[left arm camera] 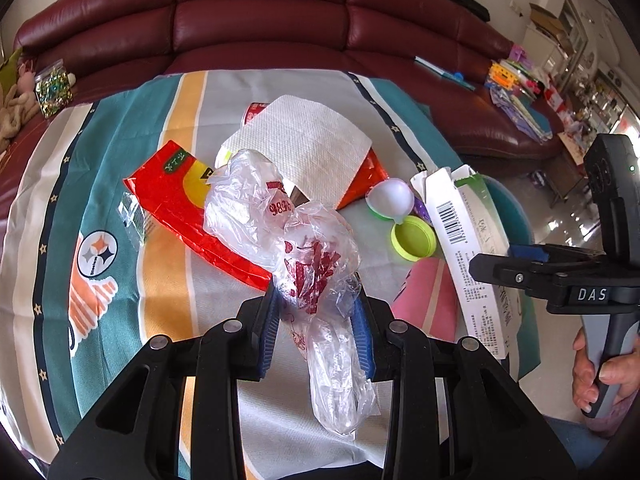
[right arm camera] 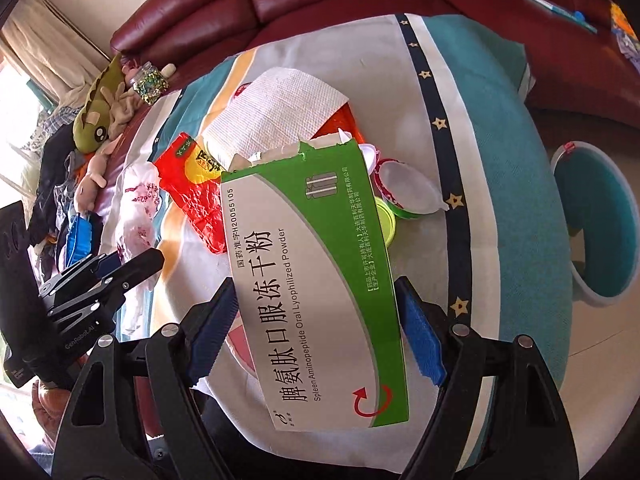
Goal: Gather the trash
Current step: 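Carry the medicine box and plastic bag toward the teal bucket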
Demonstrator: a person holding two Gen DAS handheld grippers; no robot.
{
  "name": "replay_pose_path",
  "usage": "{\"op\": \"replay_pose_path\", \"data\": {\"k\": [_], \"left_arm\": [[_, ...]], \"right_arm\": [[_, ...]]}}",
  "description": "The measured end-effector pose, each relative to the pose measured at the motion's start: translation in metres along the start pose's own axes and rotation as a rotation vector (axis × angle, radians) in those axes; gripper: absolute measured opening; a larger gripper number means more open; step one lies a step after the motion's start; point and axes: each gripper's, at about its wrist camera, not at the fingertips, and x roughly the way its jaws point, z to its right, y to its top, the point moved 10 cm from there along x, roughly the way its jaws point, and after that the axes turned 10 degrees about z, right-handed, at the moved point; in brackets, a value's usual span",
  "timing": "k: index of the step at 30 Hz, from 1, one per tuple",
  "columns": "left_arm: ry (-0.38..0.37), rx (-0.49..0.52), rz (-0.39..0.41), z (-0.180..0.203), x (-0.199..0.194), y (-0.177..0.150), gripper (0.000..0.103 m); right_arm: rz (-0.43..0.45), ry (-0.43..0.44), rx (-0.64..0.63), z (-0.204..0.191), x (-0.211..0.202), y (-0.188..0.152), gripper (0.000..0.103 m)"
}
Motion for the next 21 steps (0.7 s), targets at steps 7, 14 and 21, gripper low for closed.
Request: {"op": "replay_pose_path", "data": {"k": [7,14,21], "left_arm": [[0.009,0.012,-0.001,0.003,-0.001,0.003,0.034],[-0.002,0.047,0.01,0.023,-0.002,0.017,0.034],[-0.053,0.126,0.008,0.078,0.01,0.042,0.034]], "right_arm": [[-0.003,0.014,0.005,0.001,0.004,-0.001,0.075],[0.047,0.023,0.03,0.012,-0.018,0.014,0.075],[0.143,0.002,0.119,0.069,-0.058,0.039,0.075]]}}
